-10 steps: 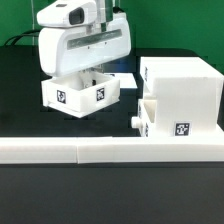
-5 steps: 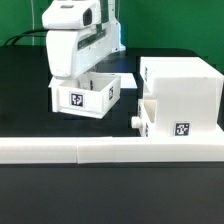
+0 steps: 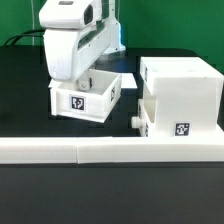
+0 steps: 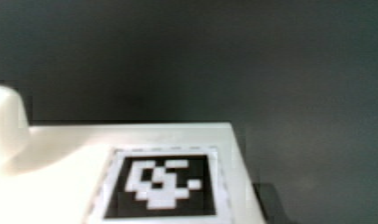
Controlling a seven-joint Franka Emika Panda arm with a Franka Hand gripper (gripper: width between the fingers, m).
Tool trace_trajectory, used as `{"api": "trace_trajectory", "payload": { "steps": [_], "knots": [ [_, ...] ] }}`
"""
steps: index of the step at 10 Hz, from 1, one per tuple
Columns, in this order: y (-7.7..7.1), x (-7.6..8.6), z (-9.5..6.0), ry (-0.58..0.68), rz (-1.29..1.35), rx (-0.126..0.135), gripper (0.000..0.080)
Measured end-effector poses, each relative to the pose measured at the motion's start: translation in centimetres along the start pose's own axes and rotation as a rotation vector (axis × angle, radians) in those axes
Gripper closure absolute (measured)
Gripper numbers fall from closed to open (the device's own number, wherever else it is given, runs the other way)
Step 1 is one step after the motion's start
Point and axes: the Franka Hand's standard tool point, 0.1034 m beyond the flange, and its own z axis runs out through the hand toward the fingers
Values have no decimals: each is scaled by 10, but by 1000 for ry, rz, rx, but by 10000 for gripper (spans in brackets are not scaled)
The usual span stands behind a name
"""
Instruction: Assemble drawer
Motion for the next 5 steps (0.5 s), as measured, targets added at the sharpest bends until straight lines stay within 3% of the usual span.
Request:
{"api": "trace_trajectory", "payload": {
  "steps": [2, 3, 5],
  "knots": [
    [0, -1, 1, 1, -10, -2, 757],
    [0, -5, 5, 10, -63, -33, 757],
    [4, 0, 2, 14, -63, -47, 757]
  ]
}}
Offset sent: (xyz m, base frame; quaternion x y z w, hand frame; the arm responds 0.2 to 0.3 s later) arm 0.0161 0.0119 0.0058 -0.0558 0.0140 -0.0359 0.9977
